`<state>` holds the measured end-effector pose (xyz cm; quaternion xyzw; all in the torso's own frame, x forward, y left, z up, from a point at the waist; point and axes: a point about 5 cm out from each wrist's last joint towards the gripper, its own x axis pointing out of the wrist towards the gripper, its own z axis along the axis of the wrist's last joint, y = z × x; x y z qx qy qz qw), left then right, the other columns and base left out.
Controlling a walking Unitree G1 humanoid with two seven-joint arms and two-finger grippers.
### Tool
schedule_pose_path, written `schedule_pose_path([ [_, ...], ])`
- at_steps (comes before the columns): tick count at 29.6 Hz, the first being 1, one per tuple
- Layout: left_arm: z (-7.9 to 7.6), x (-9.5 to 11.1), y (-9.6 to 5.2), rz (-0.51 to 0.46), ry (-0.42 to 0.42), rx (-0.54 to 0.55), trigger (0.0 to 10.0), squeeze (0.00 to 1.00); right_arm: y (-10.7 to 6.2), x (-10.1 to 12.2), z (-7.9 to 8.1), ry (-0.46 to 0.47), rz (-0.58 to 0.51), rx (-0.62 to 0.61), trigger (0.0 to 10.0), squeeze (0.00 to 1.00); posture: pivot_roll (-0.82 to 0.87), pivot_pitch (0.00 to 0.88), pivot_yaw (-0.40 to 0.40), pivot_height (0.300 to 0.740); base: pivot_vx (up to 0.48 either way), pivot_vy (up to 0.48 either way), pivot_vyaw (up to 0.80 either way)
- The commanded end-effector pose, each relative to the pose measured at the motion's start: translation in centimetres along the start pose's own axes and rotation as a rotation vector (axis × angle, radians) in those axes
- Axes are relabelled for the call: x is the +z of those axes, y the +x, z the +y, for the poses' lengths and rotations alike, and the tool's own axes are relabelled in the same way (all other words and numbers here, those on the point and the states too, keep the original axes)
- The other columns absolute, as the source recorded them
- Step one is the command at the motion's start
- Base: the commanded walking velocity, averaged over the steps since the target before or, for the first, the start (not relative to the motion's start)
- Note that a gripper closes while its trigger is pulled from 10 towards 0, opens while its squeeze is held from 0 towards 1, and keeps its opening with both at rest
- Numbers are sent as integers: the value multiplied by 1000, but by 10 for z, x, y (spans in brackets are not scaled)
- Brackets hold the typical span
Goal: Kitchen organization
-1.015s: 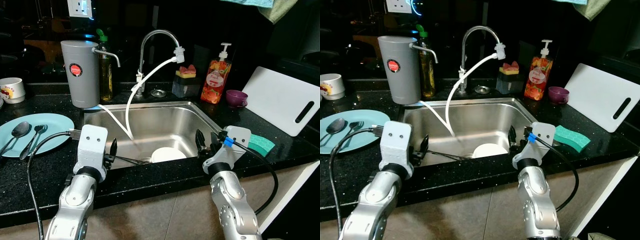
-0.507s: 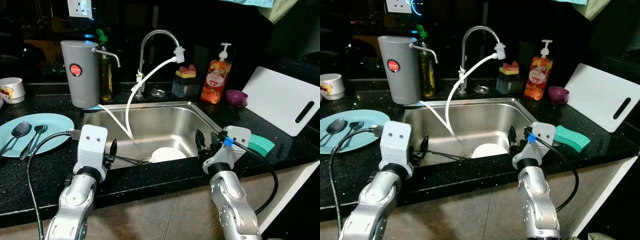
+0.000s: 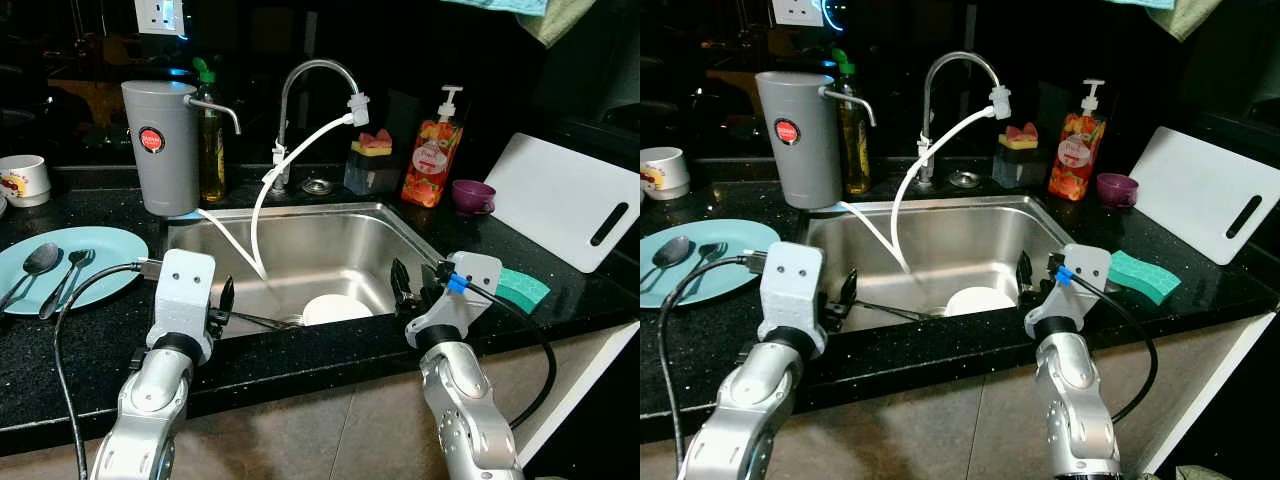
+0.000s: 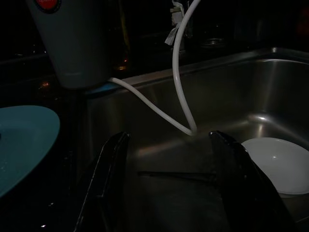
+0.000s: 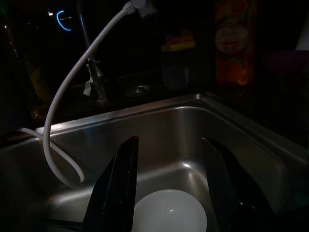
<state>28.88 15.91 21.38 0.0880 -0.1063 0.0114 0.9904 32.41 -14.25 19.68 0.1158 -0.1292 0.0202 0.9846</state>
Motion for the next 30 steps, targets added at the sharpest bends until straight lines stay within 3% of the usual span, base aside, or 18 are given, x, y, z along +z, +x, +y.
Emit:
schedule_pose_path([
  [1, -1, 1, 0, -5, 1, -2, 10000, 0, 1, -2, -1, -2, 13, -5, 10000, 0, 203, 34, -123, 740, 0, 0, 0],
  [30, -2, 1, 1, -7, 1, -4, 10000, 0, 2, -2, 0, -4, 12, 3, 10000, 0, 205, 26, -125, 740, 0, 0, 0],
])
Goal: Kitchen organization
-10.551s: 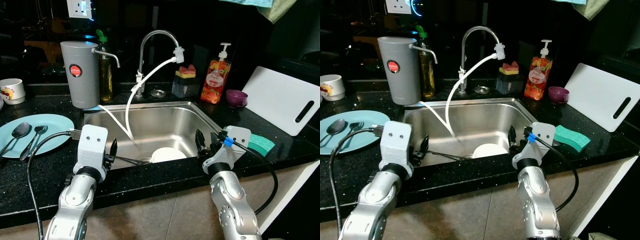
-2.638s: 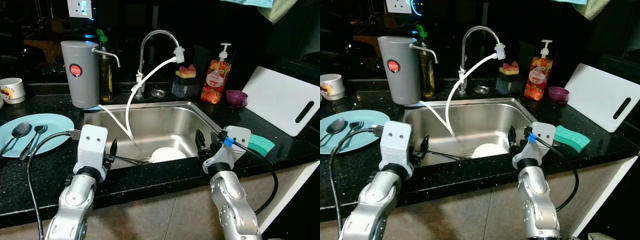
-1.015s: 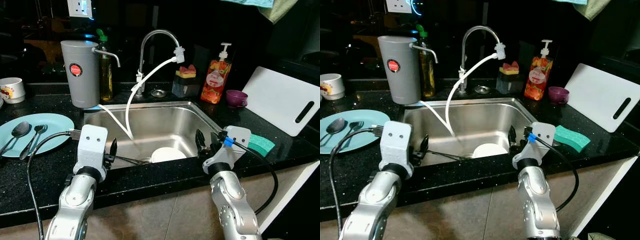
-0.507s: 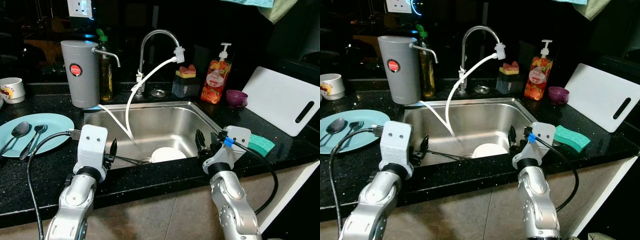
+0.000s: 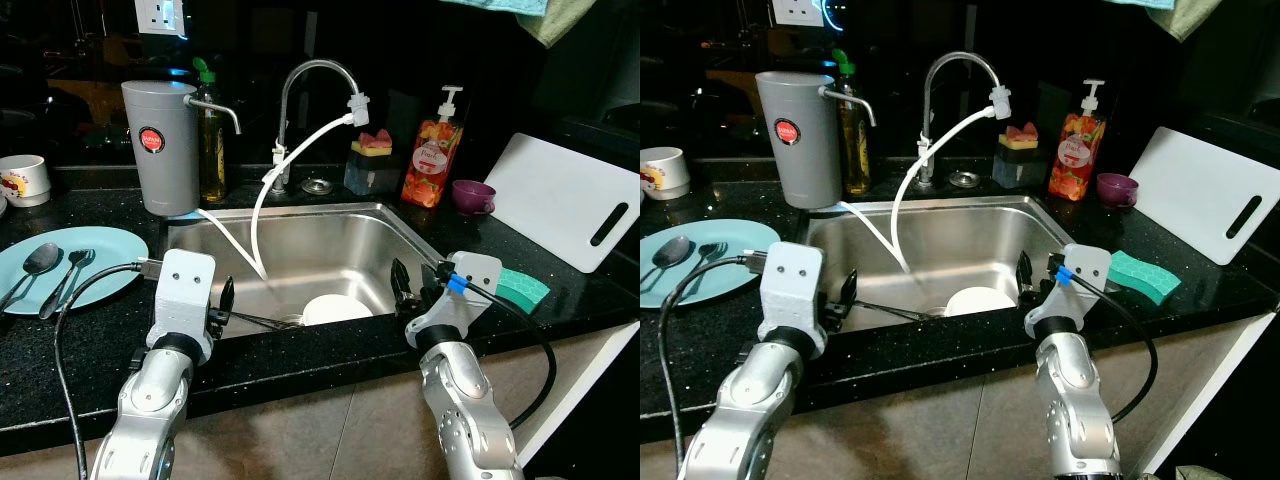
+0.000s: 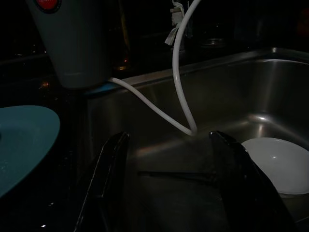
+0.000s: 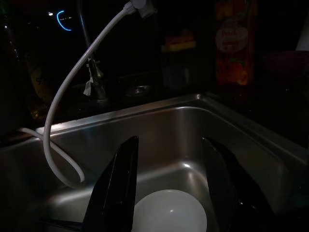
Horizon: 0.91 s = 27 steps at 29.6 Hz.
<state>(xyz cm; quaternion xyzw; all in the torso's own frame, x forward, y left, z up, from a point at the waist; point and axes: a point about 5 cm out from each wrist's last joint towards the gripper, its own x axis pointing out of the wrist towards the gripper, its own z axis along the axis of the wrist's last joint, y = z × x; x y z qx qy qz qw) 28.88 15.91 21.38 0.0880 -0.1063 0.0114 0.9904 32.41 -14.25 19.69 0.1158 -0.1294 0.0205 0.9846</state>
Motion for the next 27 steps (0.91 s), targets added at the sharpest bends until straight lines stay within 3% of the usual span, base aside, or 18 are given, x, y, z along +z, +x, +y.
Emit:
schedule_pose_path([
  [1, -2, 1, 1, -7, 1, -4, 10000, 0, 2, -2, 0, -4, 12, 2, 10000, 0, 205, 26, -125, 740, 0, 0, 0],
  [27, -3, 0, 0, -4, -3, -7, 10000, 0, 1, -1, -1, -5, 13, -2, 10000, 0, 200, 32, -125, 740, 0, 0, 0],
])
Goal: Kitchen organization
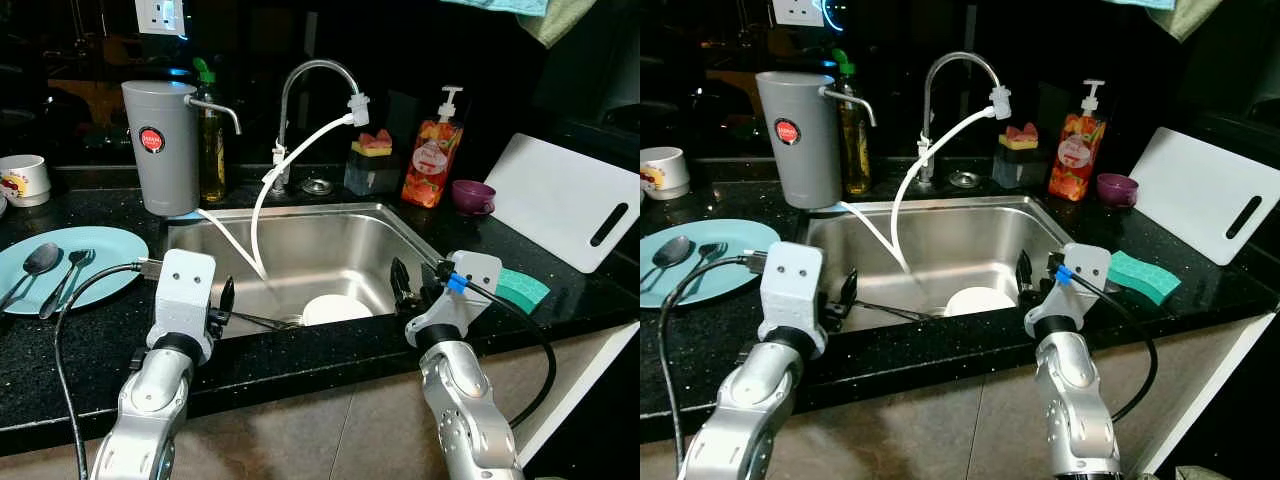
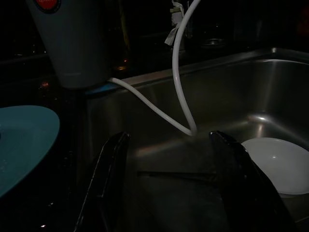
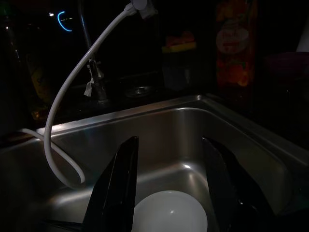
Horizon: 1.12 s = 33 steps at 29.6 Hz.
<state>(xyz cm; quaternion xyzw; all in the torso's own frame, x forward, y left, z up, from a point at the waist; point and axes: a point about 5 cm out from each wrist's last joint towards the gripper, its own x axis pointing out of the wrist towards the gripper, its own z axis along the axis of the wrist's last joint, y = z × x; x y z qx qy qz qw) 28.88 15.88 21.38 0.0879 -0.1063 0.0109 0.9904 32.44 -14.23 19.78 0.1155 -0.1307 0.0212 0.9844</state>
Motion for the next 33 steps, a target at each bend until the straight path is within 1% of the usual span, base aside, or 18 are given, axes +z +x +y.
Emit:
schedule_pose_path([
  [1, -3, 0, 0, -4, -3, -7, 10000, 0, 0, -2, -1, -5, 15, -4, 10000, 0, 200, 32, -125, 740, 0, 0, 0],
  [13, -2, 1, 1, -4, 1, -7, 10000, 0, 0, -3, -1, -1, 16, -8, 10000, 0, 204, 32, -120, 740, 0, 0, 0],
  [19, -3, 1, 0, -3, -2, -7, 10000, 0, -1, -3, -2, -2, 20, -8, 10000, 0, 192, 37, -125, 740, 0, 0, 0],
  [26, -1, -1, -3, 7, -2, -2, 10000, 0, -2, -1, -3, -4, 20, -14, 10000, 0, 174, 47, -125, 740, 0, 0, 0],
  [27, 4, -1, -2, 12, 10, 4, 10000, 0, -4, 1, -3, -4, 17, -20, 10000, 0, 168, 62, -116, 740, 0, 0, 0],
  [28, 4, -1, -2, 12, 10, 4, 10000, 0, -4, 1, -3, -4, 17, -20, 10000, 0, 168, 62, -116, 740, 0, 0, 0],
  [29, 8, -2, -1, 15, 18, 10, 10000, 0, -4, 2, -3, -4, 15, -24, 10000, 0, 166, 66, -114, 740, 0, 0, 0],
  [30, 8, -2, -1, 15, 18, 10, 10000, 0, -4, 2, -3, -4, 15, -24, 10000, 0, 166, 66, -114, 740, 0, 0, 0],
  [31, 13, -2, 0, 18, 28, 14, 10000, 0, -5, 3, -2, -4, 11, -28, 10000, 0, 167, 71, -107, 740, 0, 0, 0],
  [32, 13, -2, 0, 18, 28, 14, 10000, 0, -5, 3, -2, -4, 11, -28, 10000, 0, 167, 71, -107, 740, 0, 0, 0],
  [33, 19, -2, 1, 22, 43, 20, 10000, 0, -5, 4, -2, -2, 6, -34, 10000, 0, 169, 72, -104, 740, 0, 0, 0],
])
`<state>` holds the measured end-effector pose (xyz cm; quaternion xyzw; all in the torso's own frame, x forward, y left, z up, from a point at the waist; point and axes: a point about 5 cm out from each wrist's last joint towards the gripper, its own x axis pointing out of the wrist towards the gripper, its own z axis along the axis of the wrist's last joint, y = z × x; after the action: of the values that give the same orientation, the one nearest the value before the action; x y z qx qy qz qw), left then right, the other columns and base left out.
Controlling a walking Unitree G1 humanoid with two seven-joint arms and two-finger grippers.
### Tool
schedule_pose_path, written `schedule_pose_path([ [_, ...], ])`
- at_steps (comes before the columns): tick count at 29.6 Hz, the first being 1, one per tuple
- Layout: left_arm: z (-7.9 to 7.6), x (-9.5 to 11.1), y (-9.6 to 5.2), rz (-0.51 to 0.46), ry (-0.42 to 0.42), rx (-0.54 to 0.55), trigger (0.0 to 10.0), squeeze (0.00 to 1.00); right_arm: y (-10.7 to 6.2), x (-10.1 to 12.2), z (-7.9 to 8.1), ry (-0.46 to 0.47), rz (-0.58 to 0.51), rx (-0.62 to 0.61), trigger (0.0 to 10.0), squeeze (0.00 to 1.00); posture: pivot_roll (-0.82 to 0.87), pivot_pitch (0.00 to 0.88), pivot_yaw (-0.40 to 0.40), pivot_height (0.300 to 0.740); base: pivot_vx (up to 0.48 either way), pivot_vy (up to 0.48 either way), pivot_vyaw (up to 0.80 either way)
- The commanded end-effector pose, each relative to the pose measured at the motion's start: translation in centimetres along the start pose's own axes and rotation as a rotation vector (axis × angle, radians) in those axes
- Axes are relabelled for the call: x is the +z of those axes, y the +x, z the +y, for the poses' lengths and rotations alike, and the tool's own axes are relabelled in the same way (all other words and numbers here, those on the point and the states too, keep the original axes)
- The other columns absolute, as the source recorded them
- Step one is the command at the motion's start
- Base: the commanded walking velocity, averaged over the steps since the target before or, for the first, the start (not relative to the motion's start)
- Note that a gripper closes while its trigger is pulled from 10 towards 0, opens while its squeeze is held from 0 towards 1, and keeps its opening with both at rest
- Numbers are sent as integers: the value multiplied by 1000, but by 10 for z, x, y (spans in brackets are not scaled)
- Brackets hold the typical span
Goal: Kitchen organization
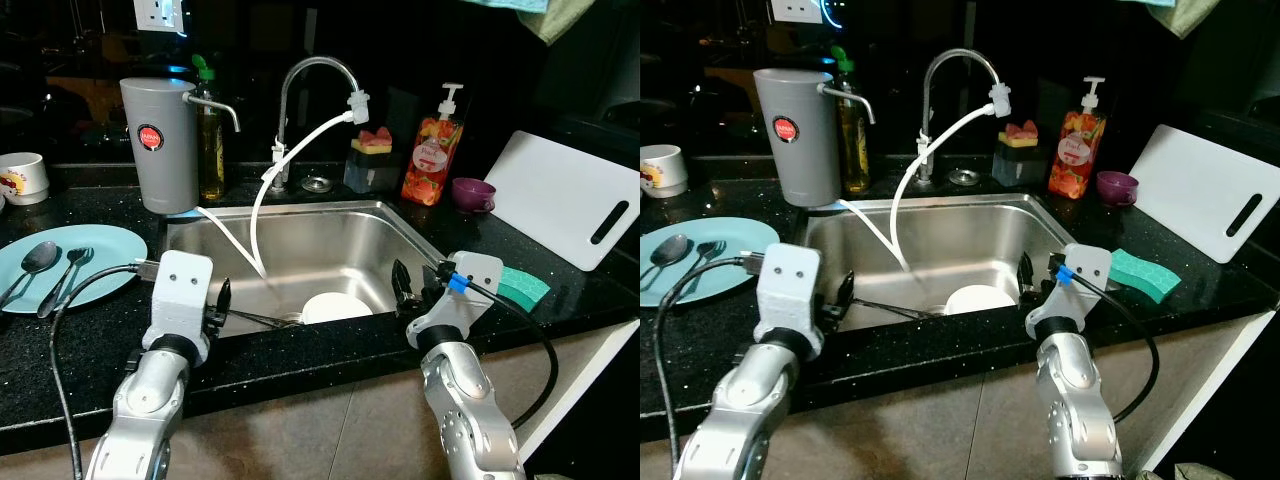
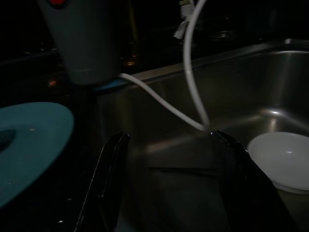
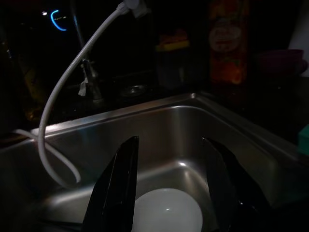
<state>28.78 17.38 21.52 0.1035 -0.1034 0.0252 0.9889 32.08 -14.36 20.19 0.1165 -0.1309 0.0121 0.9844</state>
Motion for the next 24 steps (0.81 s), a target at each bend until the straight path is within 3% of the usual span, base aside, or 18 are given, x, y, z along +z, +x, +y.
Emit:
schedule_pose_path([
  [1, 4, -1, 2, 14, 9, -5, 10000, 0, -3, -1, -2, -1, 9, -16, 10000, 0, 169, 72, -104, 740, 0, 0, 0],
  [3, 19, 2, 6, 15, 37, 16, 10000, 0, -3, 0, -1, 4, 5, -27, 10000, 0, 180, 76, -95, 740, 0, 0, 0],
  [4, 19, 2, 6, 15, 37, 16, 10000, 0, -3, 0, -1, 4, 5, -27, 10000, 0, 180, 76, -95, 740, 0, 0, 0],
  [5, 39, 5, 12, 28, 69, 59, 10000, 0, -1, -2, 2, 10, 6, -25, 10000, 0, 192, 80, -91, 740, 0, 0, 0],
  [7, 61, 6, 19, 54, 86, 104, 10000, 0, 0, -3, 6, 15, 8, -13, 10000, 0, 203, 78, -81, 740, 0, 0, 0],
  [8, 61, 6, 19, 54, 86, 104, 10000, 0, 0, -3, 6, 15, 8, -13, 10000, 0, 203, 78, -81, 740, 0, 0, 0],
  [12, 96, 13, 31, 92, 129, 148, 10000, 0, 2, -3, 12, 27, 4, 0, 10000, 0, 216, 78, -61, 740, 0, 0, 0],
  [13, 96, 13, 31, 92, 129, 148, 10000, 0, 2, -3, 12, 27, 4, 0, 10000, 0, 216, 78, -61, 740, 0, 0, 0],
  [15, 114, 16, 39, 143, 116, 164, 10000, 0, 3, -3, 16, 38, -3, 2, 10000, 0, 223, 71, -41, 740, 0, 0, 0],
  [18, 120, 15, 41, 169, 112, 171, 10000, 0, 3, -2, 17, 41, -5, 2, 10000, 0, 223, 71, -41, 740, 0, 0, 0],
  [21, 143, 18, 56, 232, 47, 196, 10000, 0, 2, -2, 17, 45, -13, -7, 10000, 0, 218, 67, -21, 740, 0, 0, 0],
  [24, 150, 21, 63, 246, 48, 212, 10000, 0, 1, -2, 16, 45, -16, -14, 10000, 0, 212, 66, -13, 740, 0, 0, 0],
])
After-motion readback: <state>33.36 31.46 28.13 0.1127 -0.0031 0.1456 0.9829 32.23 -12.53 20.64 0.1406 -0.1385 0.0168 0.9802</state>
